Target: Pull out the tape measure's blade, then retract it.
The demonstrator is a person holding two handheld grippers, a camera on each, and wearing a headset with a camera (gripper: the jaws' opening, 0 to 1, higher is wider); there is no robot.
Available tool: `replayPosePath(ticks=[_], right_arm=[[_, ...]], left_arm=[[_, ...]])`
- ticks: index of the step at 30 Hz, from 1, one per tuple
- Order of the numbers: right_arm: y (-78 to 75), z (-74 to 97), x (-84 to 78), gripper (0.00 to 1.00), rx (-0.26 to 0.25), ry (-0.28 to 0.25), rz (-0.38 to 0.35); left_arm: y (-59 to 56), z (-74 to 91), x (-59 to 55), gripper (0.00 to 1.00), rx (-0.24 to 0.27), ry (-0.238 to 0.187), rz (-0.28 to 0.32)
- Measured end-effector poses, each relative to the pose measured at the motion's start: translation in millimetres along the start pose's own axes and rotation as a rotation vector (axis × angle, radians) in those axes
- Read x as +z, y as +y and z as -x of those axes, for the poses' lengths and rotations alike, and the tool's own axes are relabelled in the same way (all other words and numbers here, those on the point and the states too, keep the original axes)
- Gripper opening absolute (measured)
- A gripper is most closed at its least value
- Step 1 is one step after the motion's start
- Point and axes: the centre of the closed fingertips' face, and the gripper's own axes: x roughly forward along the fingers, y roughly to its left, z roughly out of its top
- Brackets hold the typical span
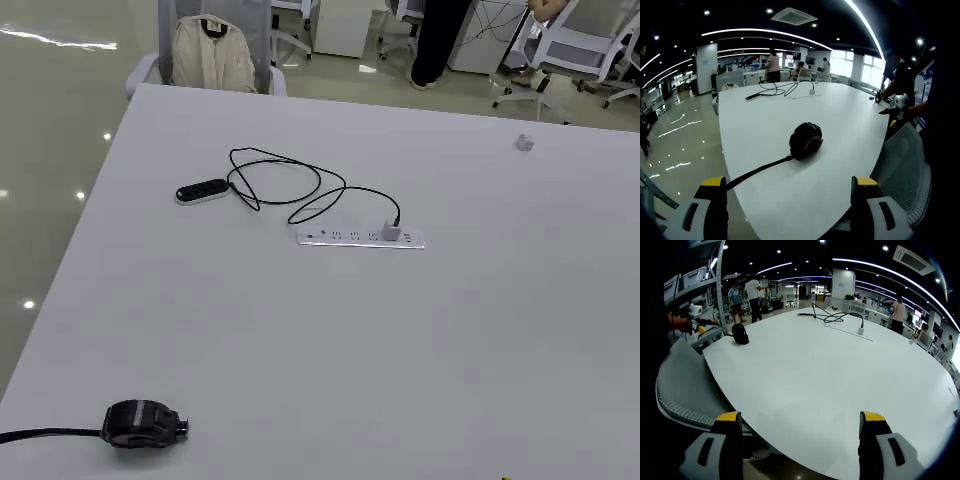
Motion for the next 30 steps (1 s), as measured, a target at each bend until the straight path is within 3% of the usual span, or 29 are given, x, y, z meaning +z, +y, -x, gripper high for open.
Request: replayPosePath(ticks=[30], right_arm=[[2.2, 0.3, -12.3, 1.00, 0.005, 0.041, -0.044]], left_arm=[[-2.1, -8.0, -5.3, 1.00, -0.034, 0.026, -0.022]])
